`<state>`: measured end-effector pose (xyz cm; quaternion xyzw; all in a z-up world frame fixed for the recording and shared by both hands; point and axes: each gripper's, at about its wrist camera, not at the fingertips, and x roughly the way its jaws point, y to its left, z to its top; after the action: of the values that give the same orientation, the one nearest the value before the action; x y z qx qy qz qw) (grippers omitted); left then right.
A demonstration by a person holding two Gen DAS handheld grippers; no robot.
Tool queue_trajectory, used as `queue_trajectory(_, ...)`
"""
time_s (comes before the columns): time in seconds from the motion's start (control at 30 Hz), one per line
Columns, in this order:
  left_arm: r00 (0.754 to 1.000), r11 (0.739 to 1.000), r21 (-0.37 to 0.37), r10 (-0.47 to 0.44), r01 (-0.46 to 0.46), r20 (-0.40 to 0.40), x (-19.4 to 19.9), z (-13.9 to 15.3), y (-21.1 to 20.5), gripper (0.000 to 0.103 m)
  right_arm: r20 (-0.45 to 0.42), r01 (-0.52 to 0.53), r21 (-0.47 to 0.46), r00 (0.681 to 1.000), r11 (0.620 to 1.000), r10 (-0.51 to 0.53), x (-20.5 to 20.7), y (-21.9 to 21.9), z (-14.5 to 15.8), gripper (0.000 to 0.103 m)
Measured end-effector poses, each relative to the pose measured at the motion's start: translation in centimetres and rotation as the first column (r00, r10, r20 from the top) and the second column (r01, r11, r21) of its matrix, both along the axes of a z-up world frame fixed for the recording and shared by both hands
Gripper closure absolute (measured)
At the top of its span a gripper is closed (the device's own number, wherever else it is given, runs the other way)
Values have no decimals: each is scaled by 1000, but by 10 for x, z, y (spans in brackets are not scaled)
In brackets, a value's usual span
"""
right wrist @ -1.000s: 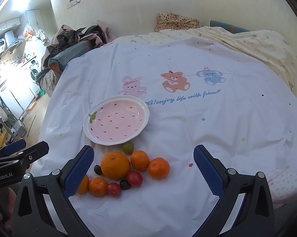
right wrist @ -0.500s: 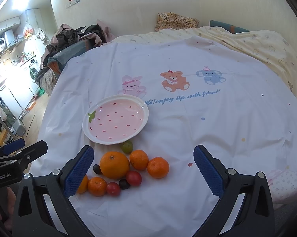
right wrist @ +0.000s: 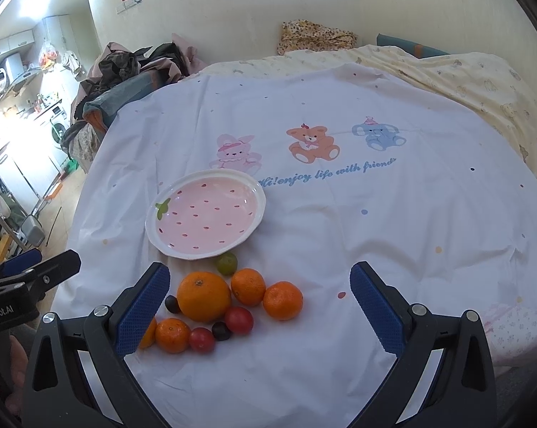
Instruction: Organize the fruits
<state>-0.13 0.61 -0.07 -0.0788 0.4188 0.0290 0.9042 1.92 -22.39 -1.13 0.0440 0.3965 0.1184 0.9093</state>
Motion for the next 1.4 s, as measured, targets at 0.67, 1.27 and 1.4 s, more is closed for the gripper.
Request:
queue_trajectory(0.67,999,1000,-3,-17,17,-27,3,-5,2,0,-13,33,25,999,999,-33,3,-8,0,0)
queue_trajectory(1.27,719,963,-50,-232,265,-655,51,-107,-21,5,-189,173,157,972,972,-142,17,-47,-17,0)
queue_trajectory(1.4,688,920,27,-273,392,-673,55,-120,-49,16,-201,183,161,968,970,-150,18,-51,-20,0)
